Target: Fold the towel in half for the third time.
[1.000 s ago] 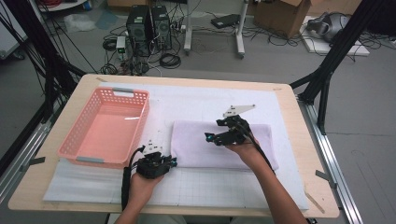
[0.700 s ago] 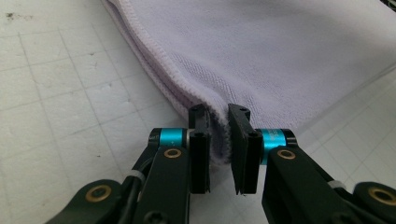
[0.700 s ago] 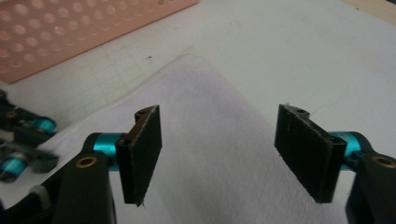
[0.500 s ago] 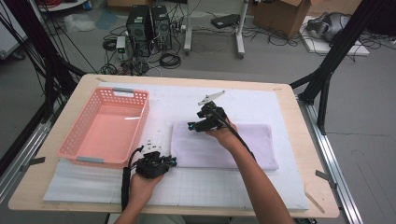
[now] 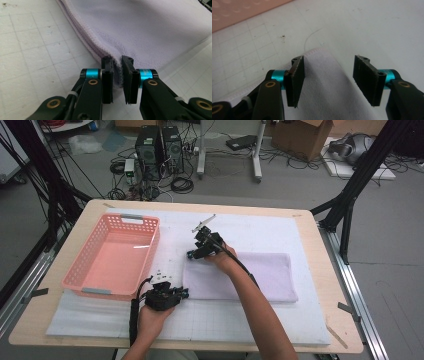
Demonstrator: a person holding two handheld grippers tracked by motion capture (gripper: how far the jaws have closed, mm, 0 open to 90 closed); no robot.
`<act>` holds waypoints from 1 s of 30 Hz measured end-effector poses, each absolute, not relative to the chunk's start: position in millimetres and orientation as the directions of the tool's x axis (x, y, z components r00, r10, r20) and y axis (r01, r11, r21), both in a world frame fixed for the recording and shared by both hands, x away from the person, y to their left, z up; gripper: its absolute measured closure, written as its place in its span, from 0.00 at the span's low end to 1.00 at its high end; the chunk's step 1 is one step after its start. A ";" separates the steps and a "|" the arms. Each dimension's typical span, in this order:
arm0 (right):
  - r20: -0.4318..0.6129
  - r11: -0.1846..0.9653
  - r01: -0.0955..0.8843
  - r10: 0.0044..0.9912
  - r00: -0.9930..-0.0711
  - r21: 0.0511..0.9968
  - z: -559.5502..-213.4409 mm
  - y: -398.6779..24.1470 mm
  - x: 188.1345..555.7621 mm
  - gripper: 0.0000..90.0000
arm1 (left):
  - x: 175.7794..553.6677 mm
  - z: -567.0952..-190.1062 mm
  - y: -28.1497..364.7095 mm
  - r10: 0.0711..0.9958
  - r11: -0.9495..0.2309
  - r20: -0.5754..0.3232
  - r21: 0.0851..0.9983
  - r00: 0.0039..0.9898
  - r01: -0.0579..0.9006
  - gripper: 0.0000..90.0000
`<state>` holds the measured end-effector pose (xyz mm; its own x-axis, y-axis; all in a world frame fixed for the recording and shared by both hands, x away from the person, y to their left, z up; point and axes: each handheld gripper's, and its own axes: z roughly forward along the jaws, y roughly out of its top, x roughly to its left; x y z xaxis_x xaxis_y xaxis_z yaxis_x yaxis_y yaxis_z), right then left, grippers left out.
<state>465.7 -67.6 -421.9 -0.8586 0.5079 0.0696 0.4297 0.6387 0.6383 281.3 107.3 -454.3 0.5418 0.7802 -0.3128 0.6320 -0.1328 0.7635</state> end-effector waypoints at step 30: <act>0.160 0.501 0.350 0.382 -0.910 0.792 -374.5 -65.5 451.7 0.91 | 269.9 -414.4 141.4 0.690 -0.004 -0.381 0.847 0.615 0.531 0.93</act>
<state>451.7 -65.5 -374.5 -0.9102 0.3819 0.1603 0.3497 0.5010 0.7917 269.9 141.4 -414.4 0.6146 0.6904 -0.3815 0.5308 -0.0043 0.8475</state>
